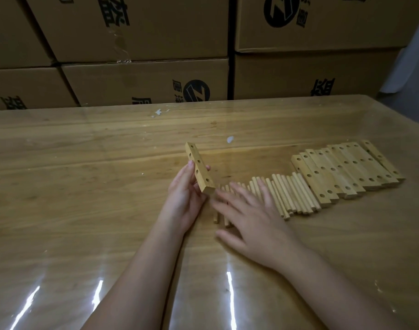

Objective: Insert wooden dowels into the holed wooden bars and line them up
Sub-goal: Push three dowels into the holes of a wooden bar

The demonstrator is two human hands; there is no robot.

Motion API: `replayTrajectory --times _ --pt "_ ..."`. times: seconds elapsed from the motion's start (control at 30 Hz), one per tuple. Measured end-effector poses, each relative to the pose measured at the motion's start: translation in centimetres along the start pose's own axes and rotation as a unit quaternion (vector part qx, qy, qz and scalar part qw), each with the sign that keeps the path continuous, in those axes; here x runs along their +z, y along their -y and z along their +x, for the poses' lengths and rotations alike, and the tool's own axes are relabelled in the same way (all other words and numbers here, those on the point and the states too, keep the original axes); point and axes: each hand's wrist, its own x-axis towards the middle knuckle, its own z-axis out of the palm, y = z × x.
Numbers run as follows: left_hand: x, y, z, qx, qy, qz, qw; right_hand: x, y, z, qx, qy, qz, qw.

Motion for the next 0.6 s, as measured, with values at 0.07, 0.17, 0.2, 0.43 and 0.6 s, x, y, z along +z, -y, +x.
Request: replayTrajectory --times 0.07,0.17,0.2,0.43,0.6 --pt "0.01 0.04 0.00 -0.004 -0.011 0.003 1.000 0.15 0.48 0.06 -0.019 0.013 0.010 1.000" --pt "0.02 0.17 -0.10 -0.004 -0.010 0.014 1.000 0.08 0.39 -0.23 -0.031 -0.018 0.018 0.999" --pt "0.04 0.20 -0.11 -0.003 -0.009 0.019 1.000 0.12 0.30 -0.34 -0.037 -0.031 0.020 0.999" --pt "0.05 0.22 -0.21 0.000 0.008 0.039 0.999 -0.04 0.39 -0.17 -0.074 -0.073 0.116 0.988" --pt "0.26 0.14 -0.26 -0.005 0.007 0.046 0.999 0.13 0.34 -0.32 -0.006 -0.026 0.025 0.999"
